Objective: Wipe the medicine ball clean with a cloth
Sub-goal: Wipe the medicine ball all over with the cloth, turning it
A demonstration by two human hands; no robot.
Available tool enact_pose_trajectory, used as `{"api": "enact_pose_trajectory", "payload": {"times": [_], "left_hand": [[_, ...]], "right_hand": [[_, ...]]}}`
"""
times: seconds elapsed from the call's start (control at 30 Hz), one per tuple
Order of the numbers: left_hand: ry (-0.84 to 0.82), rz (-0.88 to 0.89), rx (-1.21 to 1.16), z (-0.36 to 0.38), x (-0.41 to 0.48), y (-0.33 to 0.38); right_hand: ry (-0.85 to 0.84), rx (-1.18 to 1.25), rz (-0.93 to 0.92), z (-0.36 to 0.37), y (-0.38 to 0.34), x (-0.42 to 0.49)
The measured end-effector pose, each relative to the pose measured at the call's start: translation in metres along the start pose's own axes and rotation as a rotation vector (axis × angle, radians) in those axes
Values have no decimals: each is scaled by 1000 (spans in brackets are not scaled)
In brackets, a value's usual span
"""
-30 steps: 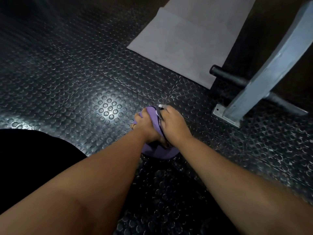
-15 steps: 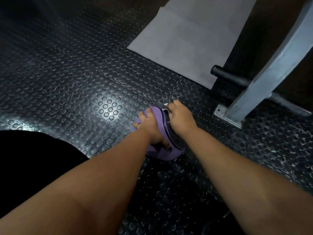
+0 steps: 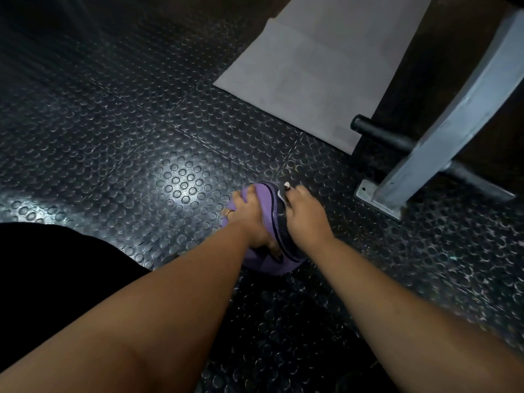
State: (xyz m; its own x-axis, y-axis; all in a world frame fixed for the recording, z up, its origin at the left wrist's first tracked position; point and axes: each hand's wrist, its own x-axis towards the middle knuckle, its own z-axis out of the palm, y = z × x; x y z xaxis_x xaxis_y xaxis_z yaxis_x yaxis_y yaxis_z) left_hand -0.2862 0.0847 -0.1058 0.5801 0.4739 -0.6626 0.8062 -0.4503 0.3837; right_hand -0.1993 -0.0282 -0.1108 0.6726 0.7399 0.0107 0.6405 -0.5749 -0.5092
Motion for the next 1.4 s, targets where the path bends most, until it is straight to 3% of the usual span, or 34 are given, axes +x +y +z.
{"api": "enact_pose_trajectory", "payload": {"times": [0.23,0.4,0.6,0.87,1.4], "left_hand": [[-49,-1,27,-11,6,2],[-44,0,28,-9,13,3],[-36,22,40,-8,13,-1],[-15,24,36,-3,9,1],[-29,-13,48,-5,13,6]], "right_hand": [[-136,15,-108,-9,17,-72],[113,166,-6,-26,8,-53],[-34,-125,-44,-1,12,-44],[-22,-76,-27,2,16,-58],[-93,-277,64,-7,-6,-48]]}}
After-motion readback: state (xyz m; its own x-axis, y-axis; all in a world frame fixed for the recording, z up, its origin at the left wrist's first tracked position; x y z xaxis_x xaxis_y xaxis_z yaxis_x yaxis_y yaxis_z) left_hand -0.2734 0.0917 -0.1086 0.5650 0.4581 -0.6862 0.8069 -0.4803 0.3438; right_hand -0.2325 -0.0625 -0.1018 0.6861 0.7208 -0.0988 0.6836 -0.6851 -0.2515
